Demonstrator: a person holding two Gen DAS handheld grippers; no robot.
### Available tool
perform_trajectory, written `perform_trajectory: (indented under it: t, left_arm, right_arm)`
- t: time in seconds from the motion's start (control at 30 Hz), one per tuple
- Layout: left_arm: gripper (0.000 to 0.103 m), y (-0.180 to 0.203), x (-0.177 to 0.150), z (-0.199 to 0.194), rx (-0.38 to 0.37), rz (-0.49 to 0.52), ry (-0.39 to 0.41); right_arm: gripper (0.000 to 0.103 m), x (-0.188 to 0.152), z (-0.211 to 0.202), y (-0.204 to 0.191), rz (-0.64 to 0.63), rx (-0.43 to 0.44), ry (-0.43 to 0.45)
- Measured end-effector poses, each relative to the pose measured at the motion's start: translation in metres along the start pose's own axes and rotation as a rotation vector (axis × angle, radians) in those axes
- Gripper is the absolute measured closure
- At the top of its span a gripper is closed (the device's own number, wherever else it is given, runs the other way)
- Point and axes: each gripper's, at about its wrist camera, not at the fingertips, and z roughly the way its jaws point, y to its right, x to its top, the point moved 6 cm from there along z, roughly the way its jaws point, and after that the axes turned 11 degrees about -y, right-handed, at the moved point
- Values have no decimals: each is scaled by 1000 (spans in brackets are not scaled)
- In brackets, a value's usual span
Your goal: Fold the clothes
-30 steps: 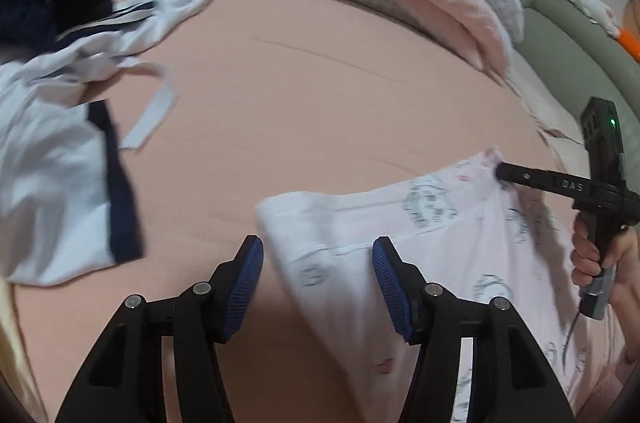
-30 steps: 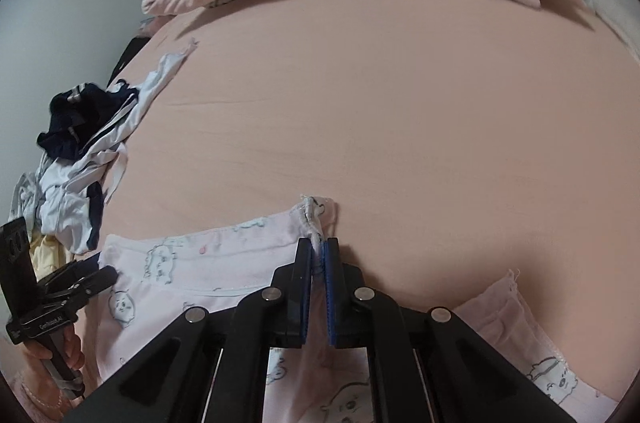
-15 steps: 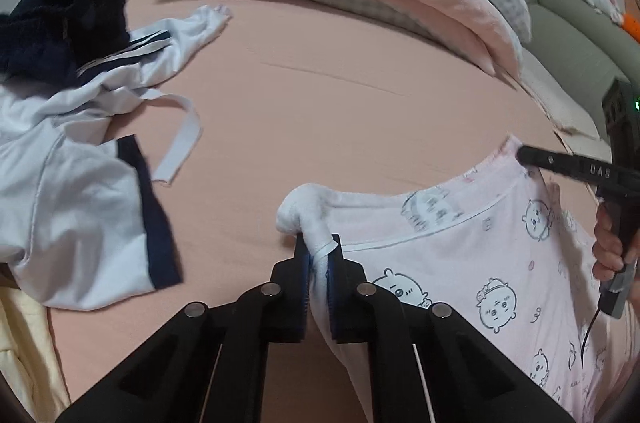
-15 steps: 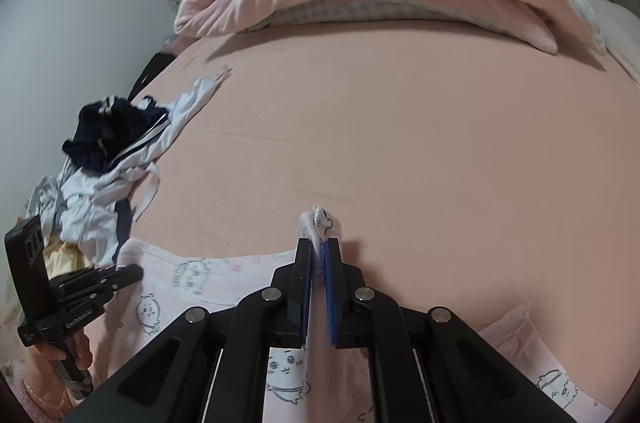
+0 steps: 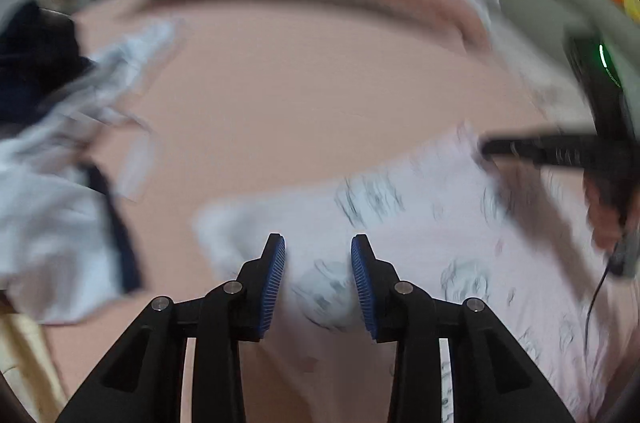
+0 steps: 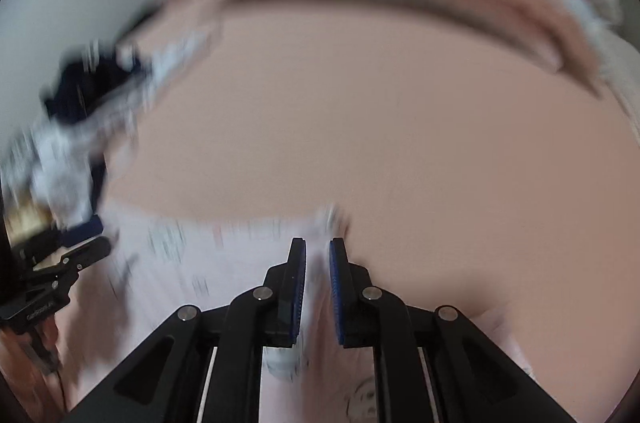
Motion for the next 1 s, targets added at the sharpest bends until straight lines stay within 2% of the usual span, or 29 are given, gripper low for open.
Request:
perform_trajectory:
  t: [0.07,0.13,0.2,0.23,0.3,0.33,0.47,0.53,0.6,0.67,0.8,0.9,1.0]
  left_arm:
    - [71,2,1,3,58,14,11]
    - [71,9,1,-13,109,22,-19]
    - [71,33,-5,-36,49,105,-24]
    - [70,48,-12,-45,18,147,-26]
    - [68,78,-32,-57,-29,219,-63]
    - [68,87,-42,-57,-38,223,-87]
    - [68,100,-88,-58,-63,135,-163]
    - [68,98,-109,-65,-74,79,-172]
    - [68,101,-130,-75,-98,50,-178]
    - [68,103,-150,-85,-107,34,-185]
    - [68,111,-186,-108,-84,44,-156]
    - [68,103,-209,-120,-43,26,-126]
    - [68,97,-230,-116,-29,25,-151]
  right_arm:
    - [93,-1,-8,1,16,-4,-6]
    - [93,-1,-15,3,32,-8,-13]
    - [93,-3,-25,4,45,-6,-13]
    - [91,-9,-44,2,37,25,12]
    - [88,-36,-80,-6,18,68,23]
    - [88,-57,-93,-9,3,41,19]
    - [88,-148,-119,-14,-4,-54,-12]
    - [88,-193,-126,-12,34,-60,-22]
    - [88,-234,-135,-13,87,-62,1]
    - [83,-270,-140,-24,159,-74,61]
    - [82,-326,-140,-38,176,-58,75]
    - [82,-353,-132,-56,134,-67,53]
    - [82,-373,-122,-71,62,-153,29]
